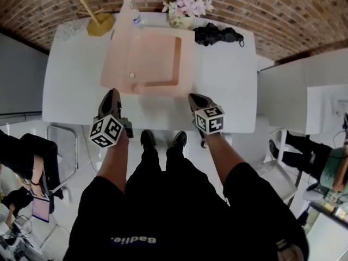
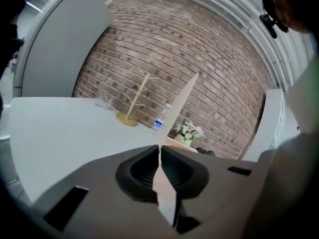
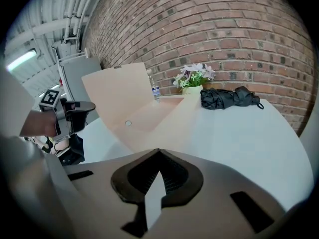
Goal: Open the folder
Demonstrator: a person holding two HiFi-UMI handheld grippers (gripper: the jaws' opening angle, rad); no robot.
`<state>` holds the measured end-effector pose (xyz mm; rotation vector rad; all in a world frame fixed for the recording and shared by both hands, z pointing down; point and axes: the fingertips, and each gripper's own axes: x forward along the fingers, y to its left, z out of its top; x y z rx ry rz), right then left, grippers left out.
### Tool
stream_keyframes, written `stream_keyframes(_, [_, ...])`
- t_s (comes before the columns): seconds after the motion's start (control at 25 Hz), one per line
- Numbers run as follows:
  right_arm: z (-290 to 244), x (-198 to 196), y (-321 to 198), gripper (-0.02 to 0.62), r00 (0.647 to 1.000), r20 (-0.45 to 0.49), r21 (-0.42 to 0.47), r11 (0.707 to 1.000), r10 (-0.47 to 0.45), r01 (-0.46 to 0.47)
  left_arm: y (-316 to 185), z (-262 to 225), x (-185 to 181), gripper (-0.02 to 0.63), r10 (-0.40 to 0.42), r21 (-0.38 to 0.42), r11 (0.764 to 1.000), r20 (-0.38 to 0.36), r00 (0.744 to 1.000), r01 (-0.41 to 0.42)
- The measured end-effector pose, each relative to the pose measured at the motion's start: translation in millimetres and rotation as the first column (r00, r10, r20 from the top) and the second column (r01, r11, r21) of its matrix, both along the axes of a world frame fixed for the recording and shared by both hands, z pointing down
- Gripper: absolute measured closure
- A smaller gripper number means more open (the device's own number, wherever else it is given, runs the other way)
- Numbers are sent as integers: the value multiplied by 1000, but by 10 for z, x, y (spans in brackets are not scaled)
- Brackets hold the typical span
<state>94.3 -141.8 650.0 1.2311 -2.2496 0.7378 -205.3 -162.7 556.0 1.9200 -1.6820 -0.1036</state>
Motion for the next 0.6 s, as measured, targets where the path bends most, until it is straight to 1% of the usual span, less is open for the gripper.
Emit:
stream_keyframes(0.16, [3, -9, -2, 568, 1000, -13, 3, 1000, 1, -1, -2, 92, -221, 594, -76, -24, 997, -57, 996, 75])
stream_keyframes(0.32, [7, -8, -13, 568, 1000, -17, 0, 1000, -4, 4, 34, 243, -401, 597, -163, -63, 986, -161, 973, 154])
stream_keyframes(0.36, [8, -8, -13, 568, 1000, -18, -1, 1000, -7, 7, 46, 280, -439, 597, -180, -74, 983, -177, 968, 169])
stream_keyframes(0.44, [5, -7, -14, 568, 1000, -19, -1, 1000, -9, 9, 64, 345, -510, 597, -207, -94, 977, -186, 960, 192])
stream_keyframes(0.6, [-2, 3, -29, 568, 1000, -28, 4, 1000, -10, 10, 74, 472, -629, 598, -254, -134, 964, -182, 950, 232])
